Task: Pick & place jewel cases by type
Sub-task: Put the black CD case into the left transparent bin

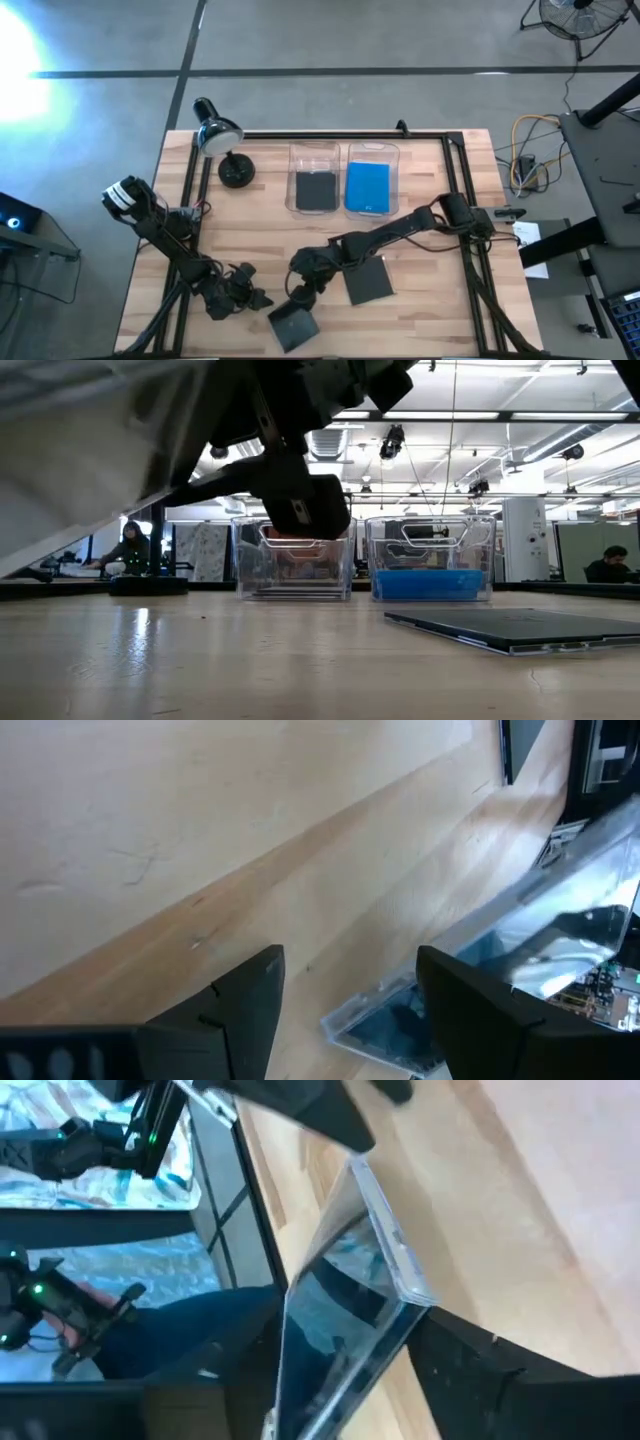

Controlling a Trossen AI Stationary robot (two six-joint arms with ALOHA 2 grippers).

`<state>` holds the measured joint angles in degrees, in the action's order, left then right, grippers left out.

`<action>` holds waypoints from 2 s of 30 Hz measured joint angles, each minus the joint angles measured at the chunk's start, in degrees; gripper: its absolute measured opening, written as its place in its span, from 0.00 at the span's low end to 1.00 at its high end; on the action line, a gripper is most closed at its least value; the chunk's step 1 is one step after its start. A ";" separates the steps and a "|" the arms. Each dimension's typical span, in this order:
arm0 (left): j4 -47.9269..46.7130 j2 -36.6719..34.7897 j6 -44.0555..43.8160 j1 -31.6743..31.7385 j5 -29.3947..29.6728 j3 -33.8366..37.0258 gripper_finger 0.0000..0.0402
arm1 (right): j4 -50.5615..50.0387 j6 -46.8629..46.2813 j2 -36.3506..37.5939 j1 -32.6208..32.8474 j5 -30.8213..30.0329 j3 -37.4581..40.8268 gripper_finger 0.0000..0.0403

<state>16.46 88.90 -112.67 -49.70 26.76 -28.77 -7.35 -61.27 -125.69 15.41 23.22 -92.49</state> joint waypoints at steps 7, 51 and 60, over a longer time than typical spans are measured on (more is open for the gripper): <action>-0.01 -0.02 -0.08 0.05 0.05 0.00 0.53 | -0.10 -0.05 -0.02 -0.04 1.20 0.00 0.27; -34.52 -21.59 -5.93 -2.72 9.12 3.93 0.53 | -30.18 5.07 23.10 -36.80 -10.92 0.48 0.07; -33.39 -25.28 -5.51 -2.75 9.33 5.68 0.53 | -31.69 7.26 14.45 -37.31 -10.10 0.35 0.25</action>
<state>-16.94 63.62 -118.18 -52.45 36.08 -23.09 -39.05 -54.01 -111.24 -21.90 13.12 -92.14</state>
